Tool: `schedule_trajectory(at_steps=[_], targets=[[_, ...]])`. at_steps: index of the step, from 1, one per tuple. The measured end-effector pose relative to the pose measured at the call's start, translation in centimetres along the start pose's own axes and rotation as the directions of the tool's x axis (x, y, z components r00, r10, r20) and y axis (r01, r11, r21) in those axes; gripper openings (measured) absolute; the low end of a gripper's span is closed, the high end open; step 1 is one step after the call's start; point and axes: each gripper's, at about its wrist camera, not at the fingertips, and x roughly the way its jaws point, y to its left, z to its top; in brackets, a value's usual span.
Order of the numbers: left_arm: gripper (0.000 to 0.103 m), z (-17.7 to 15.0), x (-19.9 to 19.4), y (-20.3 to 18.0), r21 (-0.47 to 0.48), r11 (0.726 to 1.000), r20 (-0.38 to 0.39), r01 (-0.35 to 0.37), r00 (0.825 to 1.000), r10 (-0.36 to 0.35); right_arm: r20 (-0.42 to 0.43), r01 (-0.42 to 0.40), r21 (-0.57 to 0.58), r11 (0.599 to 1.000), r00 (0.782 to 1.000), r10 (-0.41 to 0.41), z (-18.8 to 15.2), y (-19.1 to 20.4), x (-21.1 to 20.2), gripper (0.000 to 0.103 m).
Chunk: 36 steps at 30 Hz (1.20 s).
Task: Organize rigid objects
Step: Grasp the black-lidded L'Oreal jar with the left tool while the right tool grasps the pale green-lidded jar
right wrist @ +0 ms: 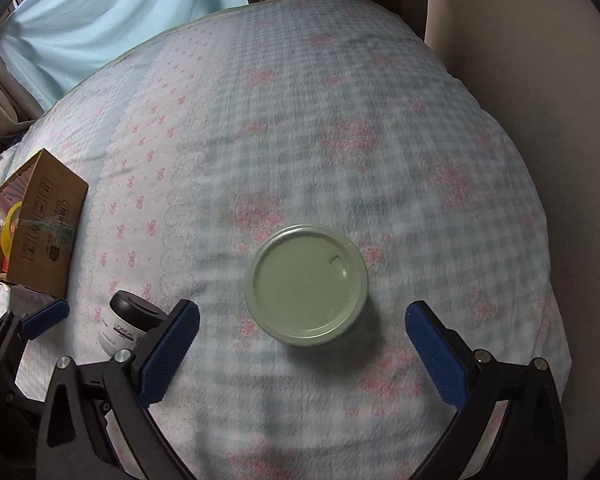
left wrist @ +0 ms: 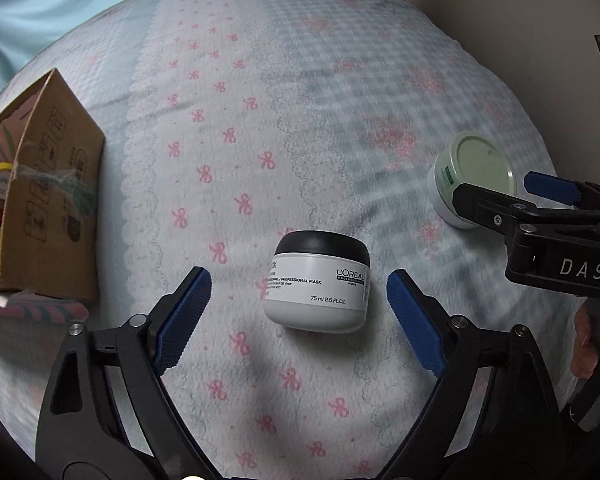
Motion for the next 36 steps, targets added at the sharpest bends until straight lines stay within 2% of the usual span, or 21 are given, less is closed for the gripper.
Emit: schedule_trajectory(at_steps=[3,6,8,10,13,14,15,25,33,36], targets=[[0.084,-0.1,1.3,-0.6,0.046,0.999,0.008,0.004,1.000,-0.005,0.013,0.018,-0.001,1.000,1.000,-0.018,-0.4,-0.2,1.4,0.091],[0.083,-0.5,2.2,-1.1,0.079,0.997,-0.005,0.008,1.000,-0.007,0.013,0.040,-0.007,0.999,0.999,-0.040,-0.6,-0.4,2.3,0.089],[0.082,-0.8,2.4,-1.3,0.088,0.996,-0.010,0.018,1.000,-0.017,0.015,0.049,-0.021,0.999,0.999,-0.049,-0.7,-0.2,2.8,0.082],[0.078,-0.8,2.6,-1.3,0.100,0.995,-0.012,0.019,1.000,-0.018,0.017,0.050,-0.027,0.998,0.999,-0.049,-0.7,-0.2,2.9,0.082],[0.067,-0.7,2.9,-1.1,0.097,0.994,-0.020,0.043,0.999,-0.041,0.040,0.050,-0.041,0.998,0.998,-0.048,-0.6,-0.2,3.1,0.082],[0.060,-0.7,2.9,-1.0,0.100,0.994,-0.019,0.047,0.999,-0.045,0.040,0.048,-0.043,0.998,0.998,-0.046,-0.4,-0.2,3.1,0.079],[0.054,-0.7,2.9,-1.0,0.110,0.993,-0.010,0.040,0.999,-0.039,0.035,0.036,-0.047,0.998,0.999,-0.034,-0.4,-0.1,3.2,0.069],[0.054,0.1,2.3,-0.6,0.094,0.994,-0.016,0.060,0.998,-0.059,0.027,0.056,-0.042,0.998,0.998,-0.055,0.1,0.6,3.3,0.068],[0.054,1.8,-2.2,1.2,0.033,0.998,0.043,0.046,0.998,-0.048,0.041,0.054,-0.027,0.998,0.998,-0.053,0.2,1.3,0.6,0.067],[0.054,2.5,-5.4,1.9,0.019,0.999,0.069,0.044,0.997,-0.045,0.082,0.052,-0.010,0.999,0.995,-0.051,0.9,2.0,-2.9,0.066]])
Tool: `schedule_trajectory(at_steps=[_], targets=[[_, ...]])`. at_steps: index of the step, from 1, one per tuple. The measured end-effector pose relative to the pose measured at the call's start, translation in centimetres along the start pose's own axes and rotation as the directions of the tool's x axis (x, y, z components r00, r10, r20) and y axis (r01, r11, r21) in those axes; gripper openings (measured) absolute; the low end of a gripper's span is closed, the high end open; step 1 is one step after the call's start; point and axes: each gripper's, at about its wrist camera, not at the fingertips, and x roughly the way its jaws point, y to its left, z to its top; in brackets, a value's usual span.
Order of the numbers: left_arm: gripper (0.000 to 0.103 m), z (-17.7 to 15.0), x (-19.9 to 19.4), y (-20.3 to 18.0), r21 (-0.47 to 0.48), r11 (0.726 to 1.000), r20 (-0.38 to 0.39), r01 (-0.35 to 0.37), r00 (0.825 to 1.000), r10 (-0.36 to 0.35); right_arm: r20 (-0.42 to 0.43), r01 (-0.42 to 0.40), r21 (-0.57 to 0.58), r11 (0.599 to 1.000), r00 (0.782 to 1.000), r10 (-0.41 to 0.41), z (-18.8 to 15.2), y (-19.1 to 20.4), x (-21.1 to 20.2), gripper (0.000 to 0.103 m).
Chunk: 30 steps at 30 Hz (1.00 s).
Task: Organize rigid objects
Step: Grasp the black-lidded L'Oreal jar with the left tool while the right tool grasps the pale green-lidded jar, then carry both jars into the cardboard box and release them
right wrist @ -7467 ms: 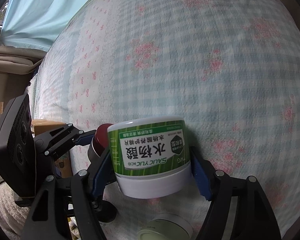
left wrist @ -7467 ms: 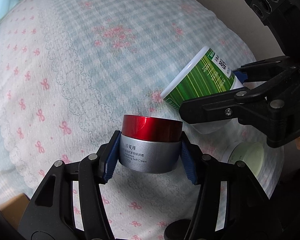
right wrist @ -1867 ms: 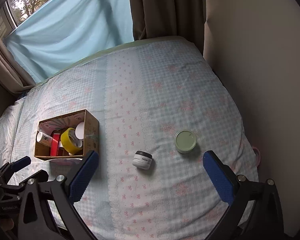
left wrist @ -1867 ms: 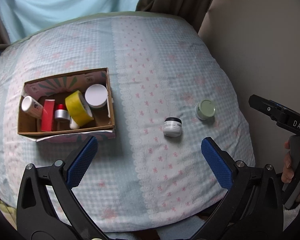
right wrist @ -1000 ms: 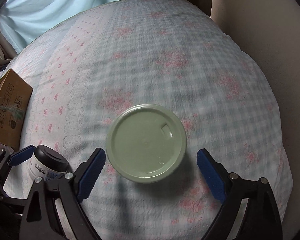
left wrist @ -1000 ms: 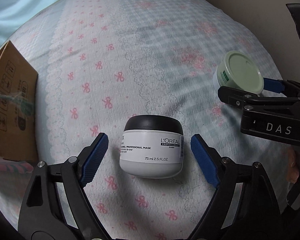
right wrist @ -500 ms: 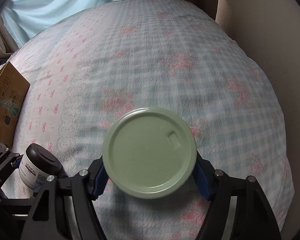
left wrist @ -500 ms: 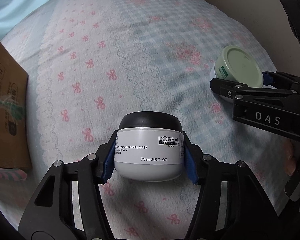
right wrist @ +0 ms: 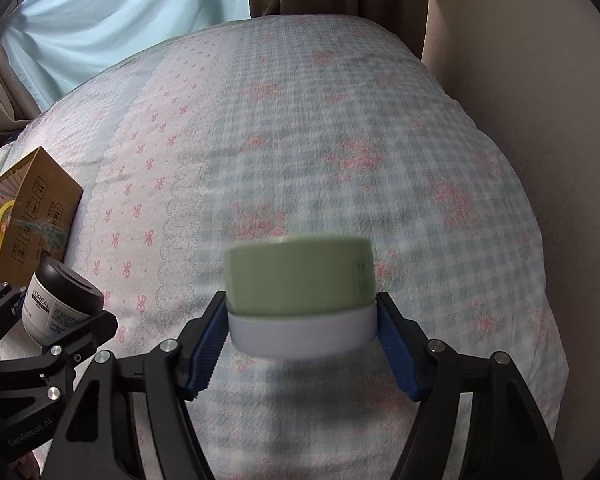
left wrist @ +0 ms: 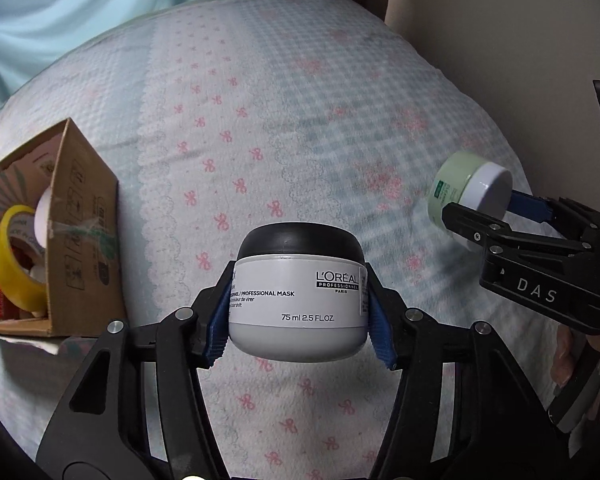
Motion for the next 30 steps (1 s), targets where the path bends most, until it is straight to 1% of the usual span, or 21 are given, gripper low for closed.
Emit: schedule_trajectory(at_steps=[5,8,9,15,16,17,21,22,23,24,27,28,29,30], targets=[[0.054,1.5,-6.2,1.4,-0.050,0.999,0.028,0.010,1.000,-0.008,0.052,0.007,0.028,1.000,0.999,-0.009,1.3,1.0,-6.0,0.066],[0.054,1.7,-10.3,2.7,-0.090,0.996,0.054,0.025,0.998,-0.020,0.083,0.001,0.040,0.999,0.997,-0.004,2.0,2.0,-10.0,0.065],[0.054,1.7,-11.6,3.2,-0.098,0.995,0.062,0.028,0.998,-0.022,0.083,0.001,0.040,0.999,0.997,-0.004,2.0,2.0,-10.0,0.065],[0.054,1.5,-18.7,7.6,-0.114,0.993,0.097,0.032,0.995,-0.021,0.133,-0.016,0.044,0.999,0.991,0.010,3.3,5.3,-17.3,0.066],[0.054,1.5,-19.7,8.6,-0.116,0.993,0.103,0.033,0.994,-0.021,0.141,-0.018,0.045,0.999,0.990,0.012,3.5,6.1,-18.3,0.066],[0.054,1.6,-20.8,9.7,-0.120,0.992,0.108,0.036,0.994,-0.023,0.159,-0.022,0.052,0.998,0.987,0.014,3.9,7.8,-20.4,0.066],[0.054,1.5,-25.0,14.3,-0.117,0.993,0.128,0.035,0.992,-0.020,0.195,-0.045,0.075,0.996,0.980,0.029,4.7,11.9,-24.1,0.066],[0.054,1.4,-25.9,15.4,-0.109,0.993,0.132,0.034,0.991,-0.020,0.195,-0.045,0.075,0.996,0.980,0.029,4.7,11.9,-24.1,0.066],[0.054,1.5,-26.6,16.6,-0.102,0.994,0.133,0.036,0.991,-0.023,0.203,-0.051,0.076,0.996,0.979,0.034,4.9,13.1,-24.8,0.066],[0.054,1.4,-27.3,17.9,-0.098,0.994,0.134,0.040,0.991,-0.027,0.221,-0.056,0.073,0.996,0.974,0.039,5.3,15.6,-26.2,0.066],[0.054,1.2,-29.0,21.8,-0.091,0.995,0.129,0.045,0.991,-0.033,0.238,-0.065,0.072,0.995,0.970,0.046,5.7,19.6,-27.5,0.066],[0.054,1.1,-29.5,23.2,-0.093,0.994,0.129,0.050,0.991,-0.037,0.238,-0.065,0.072,0.995,0.970,0.046,5.7,19.6,-27.5,0.066],[0.054,0.9,-30.1,24.6,-0.095,0.994,0.129,0.054,0.991,-0.041,0.237,-0.080,0.078,0.994,0.970,0.060,6.0,22.2,-28.2,0.066],[0.054,0.7,-30.5,25.8,-0.095,0.994,0.129,0.053,0.991,-0.040,0.237,-0.080,0.078,0.994,0.970,0.060,6.0,22.2,-28.2,0.066]])
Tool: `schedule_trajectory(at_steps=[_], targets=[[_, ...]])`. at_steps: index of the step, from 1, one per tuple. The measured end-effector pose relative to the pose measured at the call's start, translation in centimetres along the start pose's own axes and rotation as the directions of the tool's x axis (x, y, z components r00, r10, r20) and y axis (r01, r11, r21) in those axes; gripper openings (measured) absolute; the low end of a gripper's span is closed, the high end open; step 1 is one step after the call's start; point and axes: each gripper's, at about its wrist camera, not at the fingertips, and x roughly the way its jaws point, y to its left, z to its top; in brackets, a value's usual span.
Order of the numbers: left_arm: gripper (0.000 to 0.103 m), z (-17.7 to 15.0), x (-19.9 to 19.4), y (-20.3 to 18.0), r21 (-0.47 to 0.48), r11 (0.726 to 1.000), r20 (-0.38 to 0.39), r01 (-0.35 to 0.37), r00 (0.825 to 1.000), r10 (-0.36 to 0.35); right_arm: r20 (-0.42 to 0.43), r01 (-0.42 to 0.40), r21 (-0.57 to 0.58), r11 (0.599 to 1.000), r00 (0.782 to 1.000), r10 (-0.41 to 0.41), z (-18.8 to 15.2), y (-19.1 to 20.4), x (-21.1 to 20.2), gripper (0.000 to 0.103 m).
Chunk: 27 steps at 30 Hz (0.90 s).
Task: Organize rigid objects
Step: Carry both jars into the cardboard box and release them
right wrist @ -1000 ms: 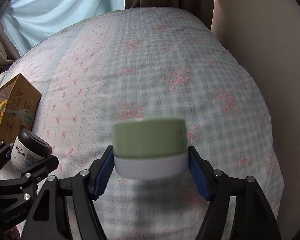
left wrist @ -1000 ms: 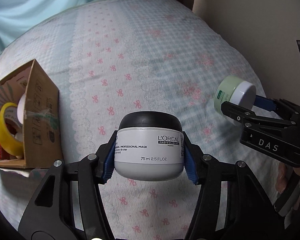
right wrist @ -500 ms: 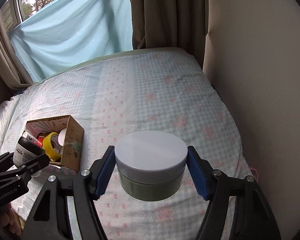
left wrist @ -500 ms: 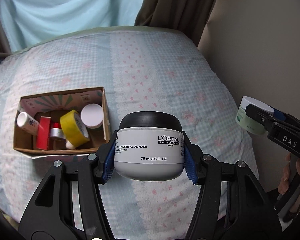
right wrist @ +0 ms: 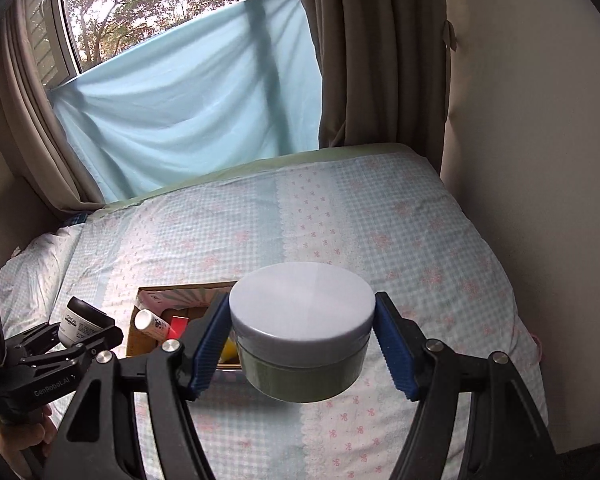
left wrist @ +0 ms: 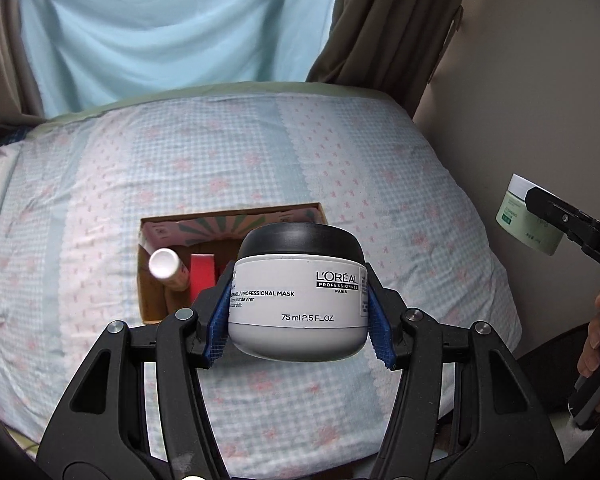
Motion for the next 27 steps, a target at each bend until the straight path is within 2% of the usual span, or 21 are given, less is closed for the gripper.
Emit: schedule_trajectory(at_steps=[1,3,4,5,8,10,13,16,21,24,25,27], targets=[[0.054,0.0,-0.4,1.2,0.001,1.000,0.000,-0.005,1.000,0.005,-0.005,-0.014,0.010,1.000,1.000,0.014,0.0,2.5,-0.1,0.066],[0.054,-0.1,-1.1,3.7,-0.001,1.000,-0.002,-0.021,1.000,0.021,-0.010,-0.023,0.013,1.000,1.000,0.023,0.0,3.7,0.0,0.066],[0.054,-0.2,-1.3,4.9,-0.005,1.000,-0.004,-0.026,1.000,0.026,-0.023,-0.045,0.009,0.999,0.999,0.045,-0.1,6.1,0.3,0.066],[0.054,-0.3,-1.3,6.0,-0.012,0.999,-0.007,-0.032,0.999,0.032,-0.023,-0.045,0.009,0.999,0.999,0.045,-0.1,6.1,0.3,0.066],[0.054,-0.8,-0.9,9.1,-0.049,0.998,-0.029,-0.039,0.999,0.038,-0.064,-0.086,-0.021,0.996,0.994,0.084,-0.4,10.1,2.0,0.066],[0.054,-1.3,-0.3,10.7,-0.071,0.997,-0.044,-0.042,0.998,0.039,-0.075,-0.097,-0.027,0.995,0.993,0.094,-0.4,10.8,2.5,0.066],[0.054,-1.9,0.9,12.5,-0.088,0.995,-0.071,-0.046,0.997,0.040,-0.128,-0.133,-0.050,0.990,0.984,0.126,-0.5,13.7,5.4,0.066],[0.054,-2.0,2.7,13.6,-0.093,0.995,-0.108,-0.039,0.994,0.029,-0.155,-0.153,-0.052,0.987,0.977,0.144,-0.6,14.9,6.9,0.066],[0.054,-1.7,6.5,14.0,-0.042,0.999,-0.168,-0.018,0.986,0.011,-0.226,-0.176,-0.059,0.983,0.961,0.159,-0.5,17.0,11.5,0.066],[0.054,-1.2,9.3,14.2,-0.043,0.999,-0.213,0.010,0.977,-0.019,-0.300,-0.195,-0.068,0.978,0.939,0.166,-0.2,18.3,15.9,0.066],[0.054,-1.1,10.3,14.2,-0.038,0.999,-0.231,0.017,0.973,-0.025,-0.300,-0.195,-0.068,0.978,0.939,0.166,-0.2,18.3,15.9,0.066],[0.054,-0.7,12.1,13.9,-0.008,1.000,-0.263,0.021,0.964,-0.022,-0.346,-0.213,-0.045,0.976,0.920,0.185,0.0,18.5,18.4,0.066]])
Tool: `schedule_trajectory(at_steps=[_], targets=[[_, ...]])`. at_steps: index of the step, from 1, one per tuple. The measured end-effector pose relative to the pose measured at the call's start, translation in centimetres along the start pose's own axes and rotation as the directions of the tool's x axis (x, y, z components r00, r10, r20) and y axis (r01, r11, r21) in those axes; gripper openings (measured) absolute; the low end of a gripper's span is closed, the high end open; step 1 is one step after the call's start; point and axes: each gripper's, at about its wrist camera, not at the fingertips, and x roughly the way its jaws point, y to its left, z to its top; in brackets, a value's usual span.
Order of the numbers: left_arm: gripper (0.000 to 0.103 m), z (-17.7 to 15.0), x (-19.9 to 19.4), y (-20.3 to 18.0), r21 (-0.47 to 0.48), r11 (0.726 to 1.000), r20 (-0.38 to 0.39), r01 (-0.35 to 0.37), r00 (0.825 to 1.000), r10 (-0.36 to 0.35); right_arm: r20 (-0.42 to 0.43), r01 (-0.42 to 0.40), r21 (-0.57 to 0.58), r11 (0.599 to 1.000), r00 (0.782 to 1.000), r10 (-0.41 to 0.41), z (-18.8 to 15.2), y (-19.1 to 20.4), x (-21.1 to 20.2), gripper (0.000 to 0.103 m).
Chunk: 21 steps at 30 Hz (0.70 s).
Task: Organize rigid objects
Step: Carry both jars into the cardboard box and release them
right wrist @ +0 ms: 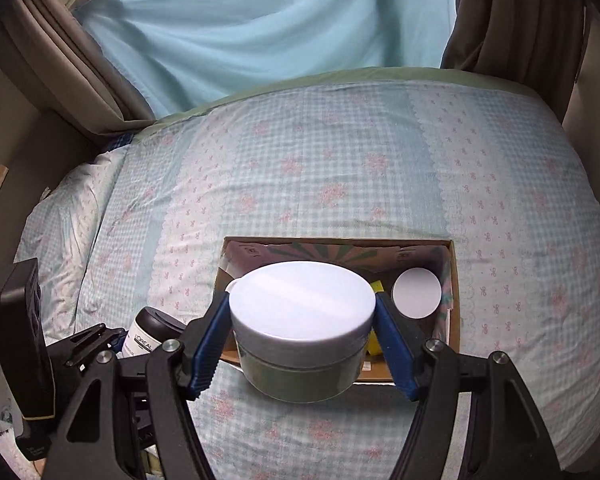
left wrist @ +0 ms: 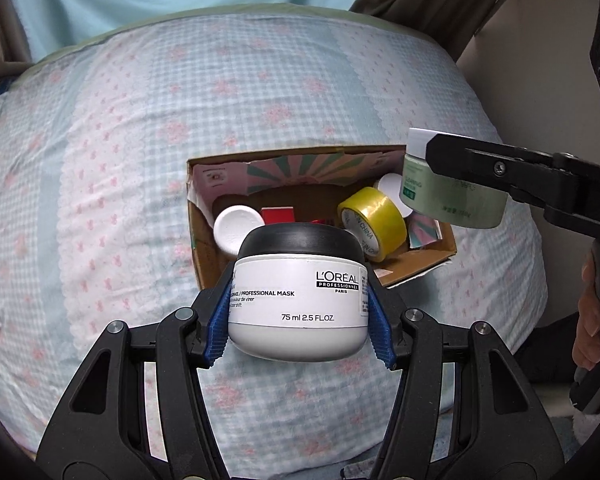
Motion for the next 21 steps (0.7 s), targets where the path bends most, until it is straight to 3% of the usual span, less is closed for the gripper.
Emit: schedule_trajectory(at_steps=[4,12,16,21], targets=[[0.054,1.7,3.6,-0.3,0.047,0.999,-0.066,-0.006,0.998,0.009,-0.079,0.002,-0.015,1.000,0.997,-0.003,1.6,-0.4,4.4,0.065],[0.054,5.1,9.7,0.1,0.015,1.000,-0.159,-0.012,0.987,0.014,-0.223,-0.032,0.049,0.998,0.974,0.042,3.5,-3.9,12.1,0.065],[0.054,5.9,12.1,0.5,-0.031,0.999,-0.202,-0.012,0.979,0.006,-0.250,-0.040,0.105,0.994,0.966,0.065,4.1,-6.1,13.9,0.065],[0.054,6.3,13.4,0.2,-0.021,0.999,-0.234,-0.025,0.972,0.019,-0.272,-0.078,0.113,0.990,0.956,0.106,4.4,-6.5,15.1,0.065]])
